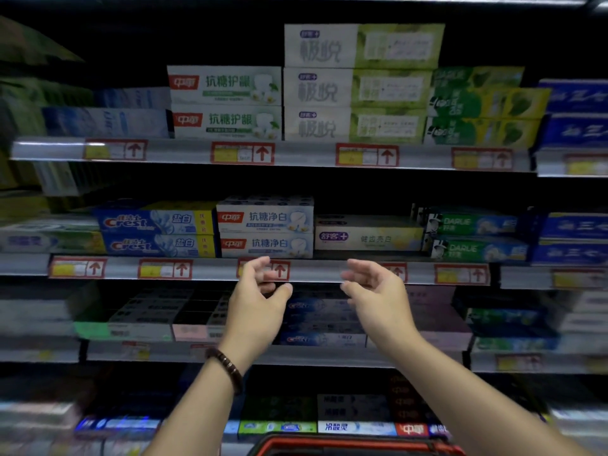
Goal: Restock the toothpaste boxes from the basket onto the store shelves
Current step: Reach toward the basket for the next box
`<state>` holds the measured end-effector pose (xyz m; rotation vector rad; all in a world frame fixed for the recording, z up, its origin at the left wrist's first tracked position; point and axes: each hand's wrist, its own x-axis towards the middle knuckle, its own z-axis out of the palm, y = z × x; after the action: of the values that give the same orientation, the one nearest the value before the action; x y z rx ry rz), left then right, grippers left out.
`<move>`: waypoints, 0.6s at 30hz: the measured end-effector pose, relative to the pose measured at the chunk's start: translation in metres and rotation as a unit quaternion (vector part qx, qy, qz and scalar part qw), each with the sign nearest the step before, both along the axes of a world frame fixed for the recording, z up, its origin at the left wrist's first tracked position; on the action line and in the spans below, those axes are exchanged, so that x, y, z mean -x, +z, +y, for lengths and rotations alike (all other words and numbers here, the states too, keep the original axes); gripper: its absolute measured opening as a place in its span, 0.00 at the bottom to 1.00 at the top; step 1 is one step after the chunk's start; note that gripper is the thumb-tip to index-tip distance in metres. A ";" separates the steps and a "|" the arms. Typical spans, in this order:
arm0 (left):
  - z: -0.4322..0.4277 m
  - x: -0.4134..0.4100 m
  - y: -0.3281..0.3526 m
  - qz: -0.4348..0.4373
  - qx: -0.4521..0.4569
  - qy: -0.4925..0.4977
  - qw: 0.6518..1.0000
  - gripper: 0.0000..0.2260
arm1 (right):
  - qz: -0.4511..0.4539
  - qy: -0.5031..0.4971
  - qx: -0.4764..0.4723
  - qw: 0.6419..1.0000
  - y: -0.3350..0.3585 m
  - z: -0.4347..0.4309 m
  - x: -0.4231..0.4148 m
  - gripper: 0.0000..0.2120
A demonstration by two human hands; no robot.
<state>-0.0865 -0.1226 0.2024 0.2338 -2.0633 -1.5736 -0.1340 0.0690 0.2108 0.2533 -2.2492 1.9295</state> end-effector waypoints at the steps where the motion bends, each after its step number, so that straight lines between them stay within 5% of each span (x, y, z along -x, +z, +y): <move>1: 0.005 -0.005 -0.002 -0.010 0.000 -0.004 1.000 0.21 | -0.007 0.001 0.005 1.000 -0.001 0.005 -0.005 0.15; 18: 0.101 -0.088 -0.082 -0.168 -0.005 -0.101 0.981 0.16 | -0.092 0.030 -0.015 0.995 -0.090 0.108 -0.091 0.09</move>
<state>0.0019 -0.0215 0.1203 0.3215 -2.4024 -1.7633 -0.0429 0.1765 0.1209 0.1523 -2.4126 2.0277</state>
